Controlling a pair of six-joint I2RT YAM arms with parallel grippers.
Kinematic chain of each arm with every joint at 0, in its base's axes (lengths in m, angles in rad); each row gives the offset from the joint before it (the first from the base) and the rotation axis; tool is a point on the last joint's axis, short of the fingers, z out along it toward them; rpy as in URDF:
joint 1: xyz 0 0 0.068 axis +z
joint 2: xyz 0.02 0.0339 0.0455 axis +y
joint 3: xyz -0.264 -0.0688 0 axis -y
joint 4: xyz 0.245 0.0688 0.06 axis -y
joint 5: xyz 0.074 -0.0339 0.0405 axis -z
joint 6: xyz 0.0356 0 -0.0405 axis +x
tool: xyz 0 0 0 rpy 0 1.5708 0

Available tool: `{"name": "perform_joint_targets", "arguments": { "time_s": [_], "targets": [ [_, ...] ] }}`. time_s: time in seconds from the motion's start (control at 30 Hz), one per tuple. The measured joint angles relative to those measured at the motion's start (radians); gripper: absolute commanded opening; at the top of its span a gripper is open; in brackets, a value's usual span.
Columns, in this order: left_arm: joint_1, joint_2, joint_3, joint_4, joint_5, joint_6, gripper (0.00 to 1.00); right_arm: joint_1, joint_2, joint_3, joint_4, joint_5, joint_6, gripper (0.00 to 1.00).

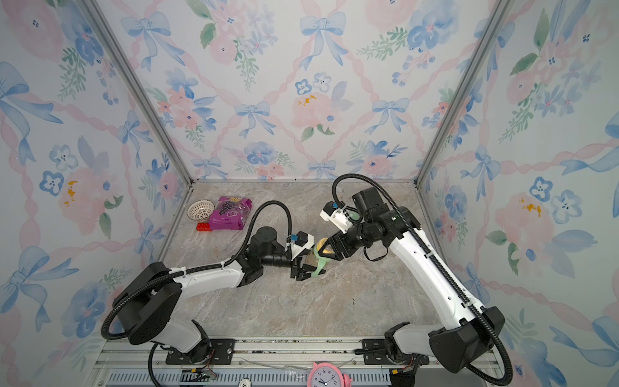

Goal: Assemble the baby bottles
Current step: Screw the nipple onto the baby bottle.

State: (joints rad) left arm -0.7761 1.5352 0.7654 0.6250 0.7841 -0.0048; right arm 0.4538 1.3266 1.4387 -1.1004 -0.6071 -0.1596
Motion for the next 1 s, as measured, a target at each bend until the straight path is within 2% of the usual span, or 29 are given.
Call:
{"name": "perform_joint_targets", "arguments": {
  "time_s": [0.17,0.27,0.3,0.33,0.37,0.4,0.43,0.5,0.53,0.6,0.7,0.83,0.93,1.0],
  "targets": [
    [0.001,0.004,0.000,-0.007,-0.008,0.001,0.00,0.000,0.009,0.000,0.000,0.008,0.021,0.39],
    [0.000,0.005,0.000,-0.015,-0.059,0.010,0.00,0.001,0.021,0.000,0.013,0.028,0.082,0.37],
    [-0.008,0.005,0.000,-0.015,-0.120,0.027,0.00,0.001,0.026,0.000,0.029,0.050,0.129,0.44],
    [-0.023,0.005,0.000,-0.014,-0.189,0.045,0.00,0.001,0.031,0.000,0.050,0.079,0.197,0.46],
    [-0.048,0.006,0.000,-0.006,-0.312,0.078,0.00,0.001,0.035,0.000,0.073,0.113,0.293,0.43],
    [-0.082,0.015,0.000,0.015,-0.464,0.122,0.00,0.001,0.035,-0.014,0.116,0.148,0.418,0.57],
    [-0.108,0.030,0.000,0.042,-0.595,0.161,0.00,0.001,0.019,-0.055,0.181,0.171,0.532,0.67],
    [-0.147,0.083,-0.003,0.104,-0.801,0.251,0.00,0.001,-0.053,-0.225,0.395,0.225,0.849,0.81],
    [-0.157,0.103,-0.009,0.125,-0.865,0.285,0.00,0.000,-0.071,-0.269,0.438,0.240,0.946,0.88],
    [-0.169,0.130,-0.021,0.158,-0.953,0.337,0.00,0.007,-0.072,-0.286,0.470,0.265,1.111,0.95],
    [-0.160,0.132,-0.055,0.206,-1.003,0.365,0.00,0.014,-0.077,-0.253,0.504,0.288,1.224,0.98],
    [-0.127,0.115,-0.089,0.226,-0.986,0.349,0.00,-0.002,-0.132,-0.247,0.523,0.308,1.285,1.00],
    [-0.098,0.081,-0.113,0.234,-0.923,0.314,0.00,-0.036,-0.174,-0.245,0.513,0.314,1.277,0.99],
    [-0.071,0.049,-0.125,0.235,-0.836,0.262,0.00,-0.082,-0.186,-0.227,0.471,0.326,1.235,0.99]
  ]
}}
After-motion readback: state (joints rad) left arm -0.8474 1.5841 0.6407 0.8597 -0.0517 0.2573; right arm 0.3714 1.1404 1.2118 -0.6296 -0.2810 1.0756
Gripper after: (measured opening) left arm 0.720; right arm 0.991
